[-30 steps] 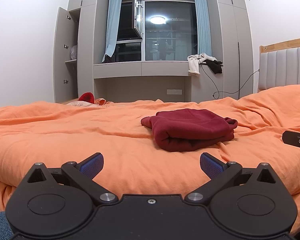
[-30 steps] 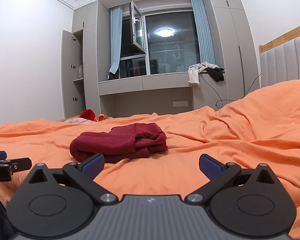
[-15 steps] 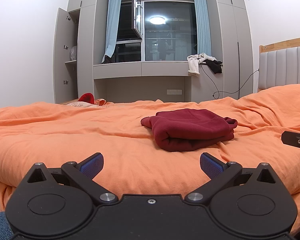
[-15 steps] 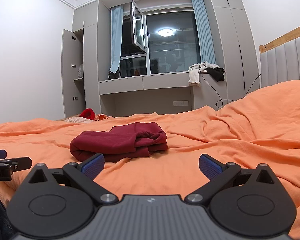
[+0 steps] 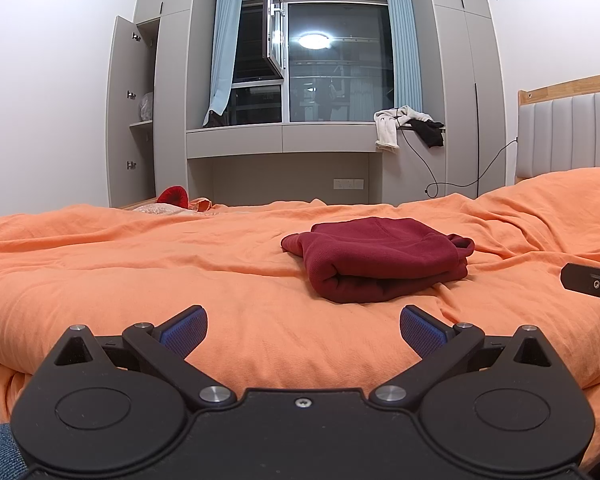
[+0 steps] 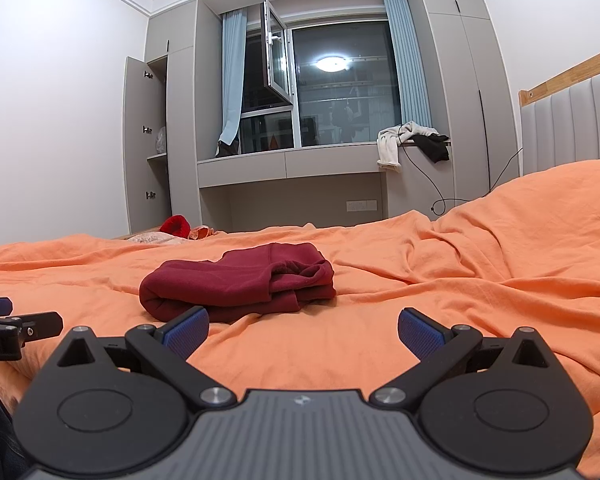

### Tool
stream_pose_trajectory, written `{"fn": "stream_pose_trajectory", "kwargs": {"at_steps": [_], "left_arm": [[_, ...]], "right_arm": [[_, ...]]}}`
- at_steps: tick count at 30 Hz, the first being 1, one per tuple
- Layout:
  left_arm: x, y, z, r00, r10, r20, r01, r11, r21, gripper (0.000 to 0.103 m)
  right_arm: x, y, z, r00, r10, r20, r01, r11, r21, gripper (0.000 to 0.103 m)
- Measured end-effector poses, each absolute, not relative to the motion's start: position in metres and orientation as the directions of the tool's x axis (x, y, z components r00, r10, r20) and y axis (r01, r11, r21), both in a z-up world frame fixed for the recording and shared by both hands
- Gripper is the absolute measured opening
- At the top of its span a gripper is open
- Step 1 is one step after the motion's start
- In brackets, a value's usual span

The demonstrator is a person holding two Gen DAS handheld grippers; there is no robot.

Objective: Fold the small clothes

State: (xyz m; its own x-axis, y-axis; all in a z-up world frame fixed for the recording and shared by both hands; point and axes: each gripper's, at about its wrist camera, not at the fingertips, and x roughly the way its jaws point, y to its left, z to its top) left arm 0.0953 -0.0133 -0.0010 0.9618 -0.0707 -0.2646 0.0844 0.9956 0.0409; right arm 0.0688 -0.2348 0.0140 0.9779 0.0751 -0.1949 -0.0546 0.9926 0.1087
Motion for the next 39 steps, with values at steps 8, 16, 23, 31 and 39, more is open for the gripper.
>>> {"fn": "stream_pose_trajectory", "kwargs": {"at_steps": [8,16,23,31,39], "left_arm": [[0.0952,-0.0137,-0.0010,0.962,-0.071,-0.265,0.085,0.996,0.042,0.102],[0.0950,-0.0136,-0.0012,0.962,-0.070,-0.264,0.084,0.996,0.043,0.102],[0.0947,-0.0131,-0.0023,0.961,-0.073,-0.268,0.089,0.995,0.045,0.102],[0.0956,-0.0130,-0.0042,0.959,-0.063,-0.276,0.085,0.994,0.070,0.102],[0.0951,-0.0114,-0.0035,0.959,-0.048,-0.280,0.071,0.995,0.074,0.102]], "right_arm": [[0.0686,-0.2344,0.0143,0.978,0.075,-0.195,-0.054,0.993,0.108,0.103],[0.0684,-0.2341,0.0146,0.978,0.075,-0.196,-0.054,0.993,0.108,0.103],[0.0682,-0.2339,0.0149,0.978,0.074,-0.196,-0.054,0.993,0.108,0.103],[0.0680,-0.2337,0.0153,0.978,0.074,-0.197,-0.054,0.993,0.107,0.103],[0.0676,-0.2340,0.0156,0.978,0.074,-0.197,-0.054,0.993,0.107,0.103]]}}
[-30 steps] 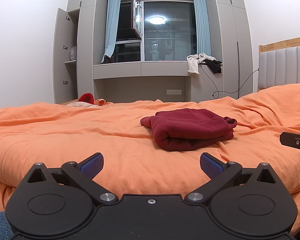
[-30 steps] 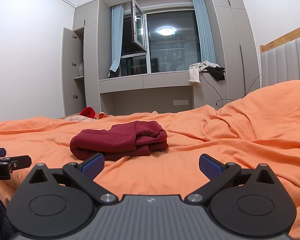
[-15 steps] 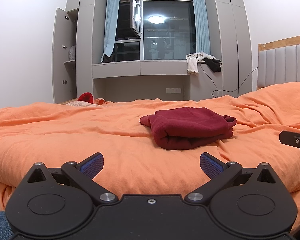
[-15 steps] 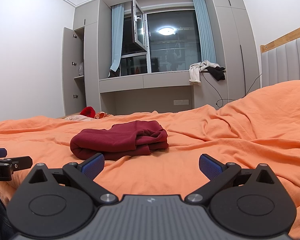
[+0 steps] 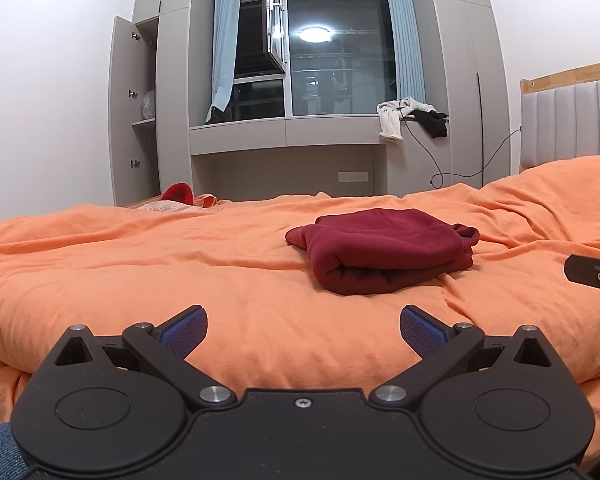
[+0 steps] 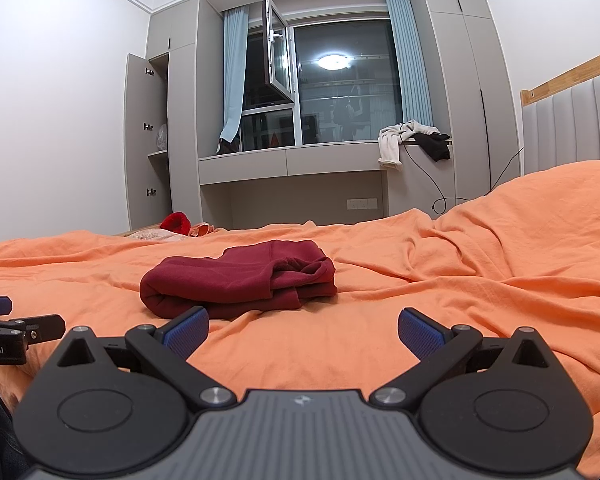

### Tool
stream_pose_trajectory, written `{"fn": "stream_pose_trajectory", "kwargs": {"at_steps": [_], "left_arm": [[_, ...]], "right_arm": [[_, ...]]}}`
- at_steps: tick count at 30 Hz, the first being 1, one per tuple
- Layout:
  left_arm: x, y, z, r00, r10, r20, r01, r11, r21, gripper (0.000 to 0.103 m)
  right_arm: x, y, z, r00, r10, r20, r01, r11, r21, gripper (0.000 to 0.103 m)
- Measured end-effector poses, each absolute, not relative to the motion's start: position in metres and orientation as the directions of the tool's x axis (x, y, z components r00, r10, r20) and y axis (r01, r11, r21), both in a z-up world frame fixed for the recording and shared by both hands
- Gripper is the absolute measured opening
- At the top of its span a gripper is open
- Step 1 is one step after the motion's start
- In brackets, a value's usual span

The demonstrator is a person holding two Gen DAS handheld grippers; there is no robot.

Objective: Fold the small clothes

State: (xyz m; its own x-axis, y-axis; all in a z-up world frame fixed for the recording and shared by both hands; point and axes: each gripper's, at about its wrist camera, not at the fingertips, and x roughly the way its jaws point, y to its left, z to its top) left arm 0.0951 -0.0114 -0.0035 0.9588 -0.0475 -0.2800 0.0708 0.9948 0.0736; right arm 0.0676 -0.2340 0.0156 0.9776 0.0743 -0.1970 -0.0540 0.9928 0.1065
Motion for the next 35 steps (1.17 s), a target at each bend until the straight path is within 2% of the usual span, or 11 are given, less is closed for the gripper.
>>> {"fn": "stream_pose_trajectory", "kwargs": {"at_steps": [35], "left_arm": [[0.0970,-0.0153,-0.0048,0.954,-0.037,-0.297,0.065,0.994,0.086,0.102]], "right_arm": [[0.0675,-0.2343,0.0129,0.976,0.075,-0.203,-0.055,0.993,0.103,0.103]]}}
